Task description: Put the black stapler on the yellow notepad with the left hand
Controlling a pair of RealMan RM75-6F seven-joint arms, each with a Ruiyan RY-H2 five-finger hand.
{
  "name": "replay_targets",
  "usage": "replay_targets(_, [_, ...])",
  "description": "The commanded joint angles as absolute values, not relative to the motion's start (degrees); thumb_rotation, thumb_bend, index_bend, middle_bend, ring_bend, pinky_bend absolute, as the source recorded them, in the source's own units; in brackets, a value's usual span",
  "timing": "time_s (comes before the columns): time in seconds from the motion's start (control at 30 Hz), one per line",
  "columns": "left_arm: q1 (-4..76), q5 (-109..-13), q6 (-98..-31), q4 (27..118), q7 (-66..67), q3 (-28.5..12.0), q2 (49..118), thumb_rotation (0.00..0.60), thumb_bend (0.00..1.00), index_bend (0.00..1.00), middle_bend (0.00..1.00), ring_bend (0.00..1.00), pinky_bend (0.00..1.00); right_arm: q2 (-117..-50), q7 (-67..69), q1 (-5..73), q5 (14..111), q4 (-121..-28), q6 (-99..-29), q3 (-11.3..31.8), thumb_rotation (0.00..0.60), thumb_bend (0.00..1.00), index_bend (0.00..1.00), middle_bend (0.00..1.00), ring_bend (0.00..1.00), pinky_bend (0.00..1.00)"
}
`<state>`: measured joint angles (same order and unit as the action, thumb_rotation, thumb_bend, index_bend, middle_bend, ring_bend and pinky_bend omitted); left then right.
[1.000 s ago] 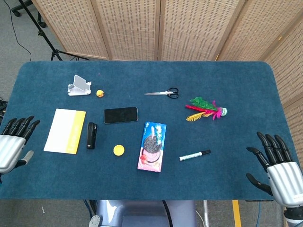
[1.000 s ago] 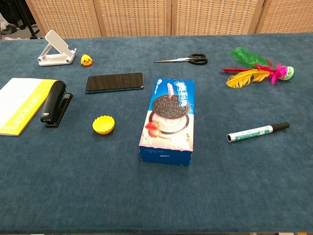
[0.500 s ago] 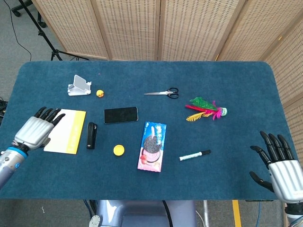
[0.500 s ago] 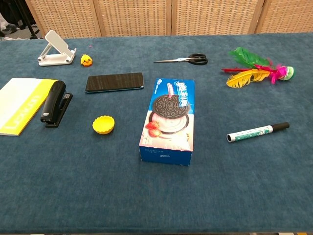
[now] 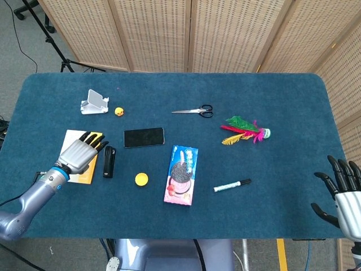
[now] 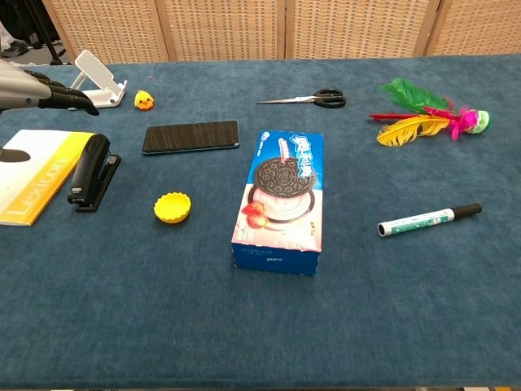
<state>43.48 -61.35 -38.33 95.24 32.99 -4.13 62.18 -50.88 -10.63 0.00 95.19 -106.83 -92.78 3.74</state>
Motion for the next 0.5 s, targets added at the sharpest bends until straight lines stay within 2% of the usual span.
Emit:
replay_targets(0.03, [44.6, -60.8, -38.0, 94.3, 33.4, -3.6, 63.8, 0.600, 0.36, 0.00, 0.00, 0.00, 0.00, -50.6, -10.5, -0.2, 94.8, -106.6, -93.0, 3.7, 0.600, 0.21, 0.26, 0.02, 0.01, 0.00])
replay_targets(0.5, [48.9, -58.0, -36.2, 89.2, 33.8, -1.2, 69.9, 0.600, 0.36, 0.00, 0.00, 0.00, 0.00, -49.9, -10.6, -1.2, 94.0, -106.1, -94.1, 3.6, 0.600, 0.21, 0.26, 0.02, 0.01, 0.00])
